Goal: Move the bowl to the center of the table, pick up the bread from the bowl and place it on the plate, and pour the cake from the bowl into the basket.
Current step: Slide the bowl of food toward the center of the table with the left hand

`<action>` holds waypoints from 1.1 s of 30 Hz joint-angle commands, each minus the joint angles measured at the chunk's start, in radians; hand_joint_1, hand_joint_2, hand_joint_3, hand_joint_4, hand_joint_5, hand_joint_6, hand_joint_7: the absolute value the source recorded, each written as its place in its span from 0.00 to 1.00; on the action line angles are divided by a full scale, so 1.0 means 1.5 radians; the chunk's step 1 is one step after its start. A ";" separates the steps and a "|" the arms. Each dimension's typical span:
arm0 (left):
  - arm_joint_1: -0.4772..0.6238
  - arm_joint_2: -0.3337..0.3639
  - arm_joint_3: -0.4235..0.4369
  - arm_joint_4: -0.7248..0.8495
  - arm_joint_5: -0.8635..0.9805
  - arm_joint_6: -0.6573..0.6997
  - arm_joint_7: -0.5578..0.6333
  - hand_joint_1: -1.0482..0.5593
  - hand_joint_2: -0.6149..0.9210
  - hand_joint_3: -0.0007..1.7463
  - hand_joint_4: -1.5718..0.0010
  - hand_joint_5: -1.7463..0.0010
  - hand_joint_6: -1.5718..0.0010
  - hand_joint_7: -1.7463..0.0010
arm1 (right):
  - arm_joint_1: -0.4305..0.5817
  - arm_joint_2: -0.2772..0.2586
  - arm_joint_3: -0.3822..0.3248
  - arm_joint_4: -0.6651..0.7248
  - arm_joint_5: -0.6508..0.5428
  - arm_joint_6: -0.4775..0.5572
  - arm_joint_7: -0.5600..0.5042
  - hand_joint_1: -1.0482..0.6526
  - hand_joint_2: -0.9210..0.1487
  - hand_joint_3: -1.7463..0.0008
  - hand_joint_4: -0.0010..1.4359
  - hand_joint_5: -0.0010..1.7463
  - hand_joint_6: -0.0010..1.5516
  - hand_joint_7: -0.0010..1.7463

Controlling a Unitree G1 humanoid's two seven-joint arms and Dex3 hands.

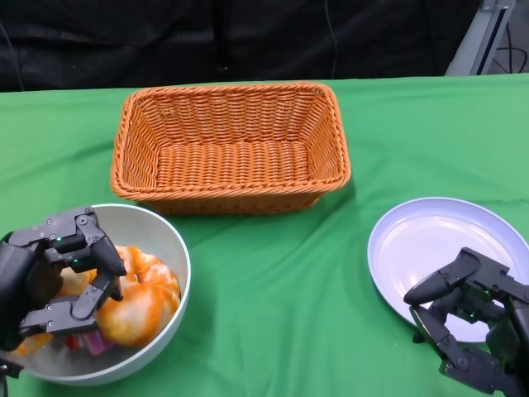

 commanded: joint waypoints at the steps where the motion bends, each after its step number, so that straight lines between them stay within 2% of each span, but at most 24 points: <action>1: 0.004 0.007 0.002 0.000 0.002 -0.006 0.002 0.66 0.78 0.59 0.50 0.09 0.49 0.27 | 0.001 -0.005 -0.002 -0.002 0.008 -0.003 0.000 0.46 0.19 0.64 0.56 0.85 0.46 0.67; 21: 0.004 0.009 0.006 0.002 0.004 -0.008 0.008 0.65 0.79 0.56 0.50 0.09 0.48 0.28 | 0.001 -0.007 -0.005 -0.001 -0.001 -0.006 -0.005 0.44 0.18 0.65 0.55 0.85 0.46 0.67; 26: -0.002 0.004 0.021 -0.011 -0.044 0.019 0.005 0.65 0.81 0.54 0.51 0.10 0.49 0.29 | 0.005 -0.004 -0.001 -0.006 0.002 -0.001 -0.004 0.45 0.17 0.66 0.54 0.85 0.46 0.67; 33: -0.029 -0.007 0.064 0.007 -0.053 -0.001 0.044 0.62 0.82 0.54 0.54 0.12 0.50 0.34 | 0.006 -0.005 0.002 -0.002 0.001 -0.009 -0.004 0.47 0.17 0.65 0.54 0.85 0.46 0.67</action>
